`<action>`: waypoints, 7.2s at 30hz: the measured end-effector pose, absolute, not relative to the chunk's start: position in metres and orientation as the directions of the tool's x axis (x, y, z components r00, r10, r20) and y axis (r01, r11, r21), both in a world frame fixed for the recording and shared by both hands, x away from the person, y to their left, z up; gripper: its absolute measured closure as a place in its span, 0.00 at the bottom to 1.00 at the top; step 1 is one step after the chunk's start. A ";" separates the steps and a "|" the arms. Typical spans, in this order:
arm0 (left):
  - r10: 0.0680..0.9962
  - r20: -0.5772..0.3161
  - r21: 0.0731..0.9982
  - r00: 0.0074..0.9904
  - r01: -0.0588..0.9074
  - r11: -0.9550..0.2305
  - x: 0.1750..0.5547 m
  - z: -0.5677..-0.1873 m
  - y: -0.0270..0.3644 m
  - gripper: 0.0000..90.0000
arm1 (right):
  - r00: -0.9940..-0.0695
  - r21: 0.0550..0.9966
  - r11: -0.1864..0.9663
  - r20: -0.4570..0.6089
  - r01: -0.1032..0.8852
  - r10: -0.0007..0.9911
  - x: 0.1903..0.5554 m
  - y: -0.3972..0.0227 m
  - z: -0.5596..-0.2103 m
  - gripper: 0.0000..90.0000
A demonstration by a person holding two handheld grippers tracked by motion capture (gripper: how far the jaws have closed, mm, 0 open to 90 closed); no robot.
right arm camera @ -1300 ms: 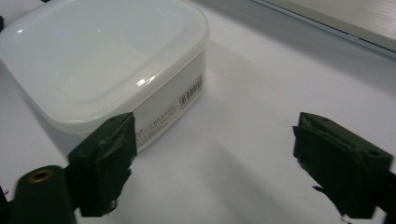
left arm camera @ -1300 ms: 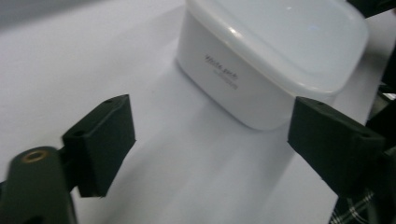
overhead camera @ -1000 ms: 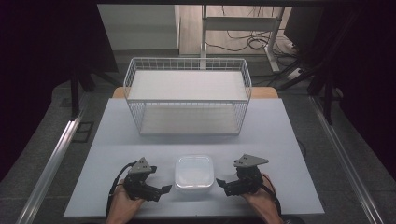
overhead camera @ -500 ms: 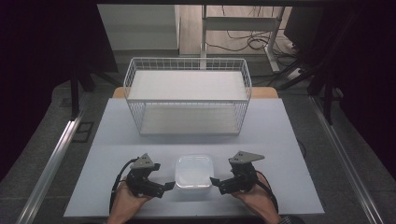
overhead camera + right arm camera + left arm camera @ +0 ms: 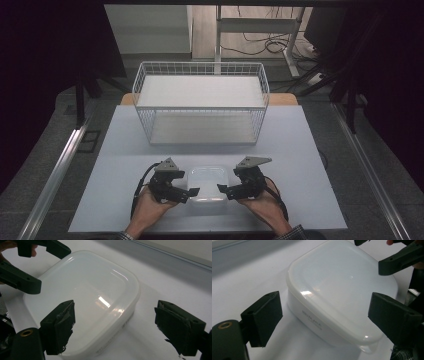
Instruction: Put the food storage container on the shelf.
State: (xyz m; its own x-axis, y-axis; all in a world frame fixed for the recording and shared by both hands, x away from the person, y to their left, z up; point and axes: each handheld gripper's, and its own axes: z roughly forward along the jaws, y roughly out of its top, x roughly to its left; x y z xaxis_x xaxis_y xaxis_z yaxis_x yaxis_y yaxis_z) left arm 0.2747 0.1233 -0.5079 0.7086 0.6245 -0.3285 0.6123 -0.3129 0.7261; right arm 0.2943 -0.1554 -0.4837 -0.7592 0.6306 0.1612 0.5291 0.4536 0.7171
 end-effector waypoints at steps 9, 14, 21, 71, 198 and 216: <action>0.567 -0.458 0.686 0.685 0.678 -0.264 0.279 -0.515 0.126 0.21 | -0.715 0.631 0.401 0.379 0.664 0.588 0.304 -0.156 -0.494 0.23; 0.551 -0.529 0.649 0.645 0.726 -0.227 0.273 -0.512 0.140 0.42 | -0.692 0.603 0.395 0.401 0.693 0.601 0.300 -0.161 -0.489 0.37; 0.574 -0.526 0.660 0.628 0.727 -0.189 0.260 -0.505 0.144 0.68 | -0.628 0.587 0.309 0.478 0.749 0.615 0.291 -0.179 -0.480 0.70; 0.678 -0.350 0.828 0.646 0.552 -0.098 0.294 -0.400 0.164 0.89 | -0.732 0.848 0.206 0.270 0.489 0.625 0.321 -0.160 -0.381 0.89; 0.683 -0.187 0.892 0.707 0.414 -0.184 0.377 -0.363 0.164 0.03 | -0.737 0.874 0.325 0.054 0.362 0.674 0.416 -0.121 -0.334 0.04; 0.678 -0.126 0.889 0.724 0.386 -0.247 0.350 -0.378 0.155 0.03 | -0.763 0.874 0.363 0.015 0.324 0.646 0.393 -0.129 -0.349 0.03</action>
